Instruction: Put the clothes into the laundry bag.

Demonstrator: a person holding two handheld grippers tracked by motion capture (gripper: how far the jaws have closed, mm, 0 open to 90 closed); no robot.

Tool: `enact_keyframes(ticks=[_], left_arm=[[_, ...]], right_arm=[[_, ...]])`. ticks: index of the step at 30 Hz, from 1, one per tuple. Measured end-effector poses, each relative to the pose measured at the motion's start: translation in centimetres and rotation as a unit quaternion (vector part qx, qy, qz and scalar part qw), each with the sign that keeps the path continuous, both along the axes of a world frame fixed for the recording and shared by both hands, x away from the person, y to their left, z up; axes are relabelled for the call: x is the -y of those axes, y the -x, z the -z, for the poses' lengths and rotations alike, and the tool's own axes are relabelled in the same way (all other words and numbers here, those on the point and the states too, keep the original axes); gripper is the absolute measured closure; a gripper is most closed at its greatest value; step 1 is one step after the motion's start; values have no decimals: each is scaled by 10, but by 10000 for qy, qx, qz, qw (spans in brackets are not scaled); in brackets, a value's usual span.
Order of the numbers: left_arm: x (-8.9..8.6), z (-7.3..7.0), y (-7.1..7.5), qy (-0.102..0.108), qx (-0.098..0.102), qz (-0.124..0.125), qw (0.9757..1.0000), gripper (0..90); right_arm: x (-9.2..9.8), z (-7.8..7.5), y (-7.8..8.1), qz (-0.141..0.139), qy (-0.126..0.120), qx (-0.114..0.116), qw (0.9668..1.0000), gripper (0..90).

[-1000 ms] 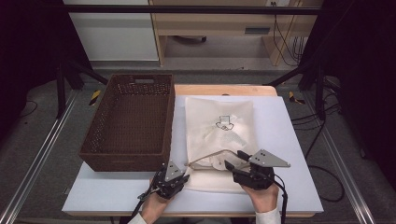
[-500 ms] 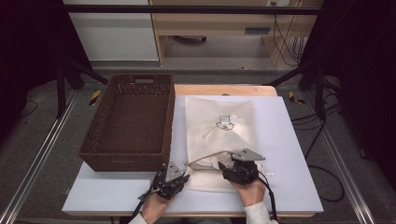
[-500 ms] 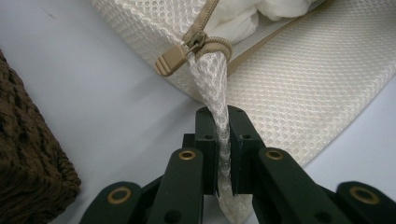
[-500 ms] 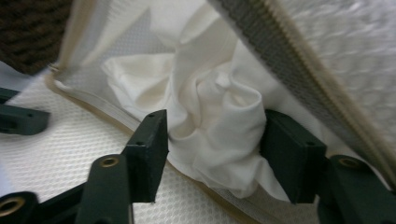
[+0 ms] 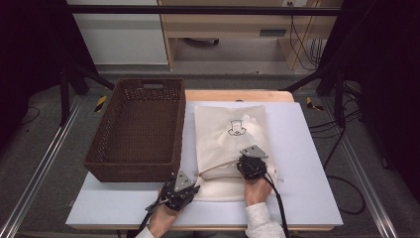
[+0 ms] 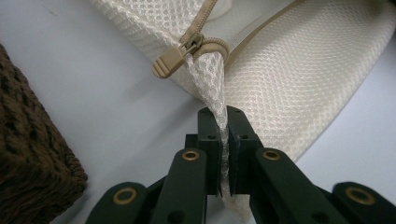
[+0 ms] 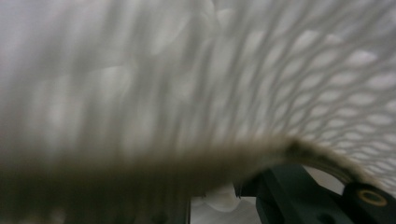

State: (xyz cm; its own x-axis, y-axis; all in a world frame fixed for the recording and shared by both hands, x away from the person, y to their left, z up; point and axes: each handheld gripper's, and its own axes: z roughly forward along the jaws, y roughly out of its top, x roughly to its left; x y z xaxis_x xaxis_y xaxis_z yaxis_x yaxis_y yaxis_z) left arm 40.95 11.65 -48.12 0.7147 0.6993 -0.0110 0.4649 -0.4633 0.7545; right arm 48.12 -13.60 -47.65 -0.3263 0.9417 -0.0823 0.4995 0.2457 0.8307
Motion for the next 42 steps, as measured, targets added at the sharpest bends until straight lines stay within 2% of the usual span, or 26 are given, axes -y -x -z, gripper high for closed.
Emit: enact_keyframes(ticks=[2, 3, 4, 6, 7, 8, 9, 11, 15, 18, 20, 22, 23, 24, 25, 26, 27, 28, 29, 30, 33, 34, 35, 36, 37, 42], left_arm=[[0, 1, 0, -14, -1, 6, 10000, 849], [1, 1, 0, -25, 8, 19, 10000, 848], [1, 1, 0, -25, 8, 19, 10000, 847], [1, 0, 0, -40, 27, 18, 10000, 846], [2, -1, 0, -19, 15, 10, 10000, 845], [2, -1, 0, -19, 15, 10, 10000, 845], [2, -2, 0, 5, 3, 10, 10000, 844], [2, -2, 1, 32, 12, 8, 10000, 844], [2, -5, 2, 37, 46, 10, 10000, 842], [2, -5, 2, 46, 49, 21, 10000, 840], [1, -4, 1, 47, 31, 17, 10000, 835], [1, -5, 1, 48, 43, 10, 10000, 830], [1, -6, 1, 72, 51, -6, 10000, 802], [1, -6, 1, 72, 51, -6, 10000, 770], [1, -6, 0, 106, 75, -49, 9999, 732], [1, -6, 0, 106, 75, -49, 9999, 689], [0, -8, -1, 169, 99, -89, 9998, 643], [0, -8, -1, 169, 99, -89, 9998, 598], [0, -10, -4, 207, 147, -115, 9996, 554], [0, -10, -4, 207, 147, -115, 9996, 524], [2, -15, -12, 352, 138, -86, 9993, 515], [2, -15, -12, 352, 138, -86, 9993, 529], [3, -15, -17, 384, 120, -89, 9992, 550], [3, -15, -17, 384, 120, -89, 9992, 591], [4, -11, -23, 366, 5, -130, 9992, 638], [3, -6, -25, 241, -39, -177, 9995, 803]], right_arm=[[0, 1, -2, 28, -79, -2, 10000, 759], [0, 0, 1, -33, -75, -49, 10000, 693], [0, 0, 1, -33, -75, -49, 10000, 693], [3, -3, 8, -140, -244, -85, 9996, 595], [6, -7, 16, -317, -433, -61, 9985, 507], [6, -7, 16, -317, -433, -61, 9985, 507], [7, -12, 24, -526, -493, -87, 9974, 433], [8, -13, 27, -643, -496, -107, 9966, 414], [5, -13, 42, -962, -387, -138, 9945, 432], [8, -13, 47, -993, -350, -124, 9944, 476], [19, -16, 56, -986, -448, -101, 9941, 551], [24, -18, 60, -977, -480, -59, 9940, 562], [36, -24, 68, -873, -506, 69, 9949, 575], [36, -24, 68, -873, -506, 69, 9949, 575], [52, -33, 76, -680, -622, 260, 9954, 587], [52, -33, 76, -680, -622, 260, 9954, 587], [71, -43, 82, -481, -740, 449, 9951, 596], [71, -43, 82, -481, -740, 449, 9951, 596], [86, -47, 82, -175, -753, 457, 9960, 584], [86, -47, 82, -175, -753, 457, 9960, 584], [108, -34, 69, 203, -697, 51, 9973, 505], [108, -34, 69, 203, -697, 51, 9973, 505], [112, -19, 61, 172, -787, -294, 9963, 495], [112, -19, 61, 172, -787, -294, 9963, 495], [113, -8, 56, 97, -895, -549, 9944, 520], [114, -3, 54, -12, -985, -757, 9923, 653]])
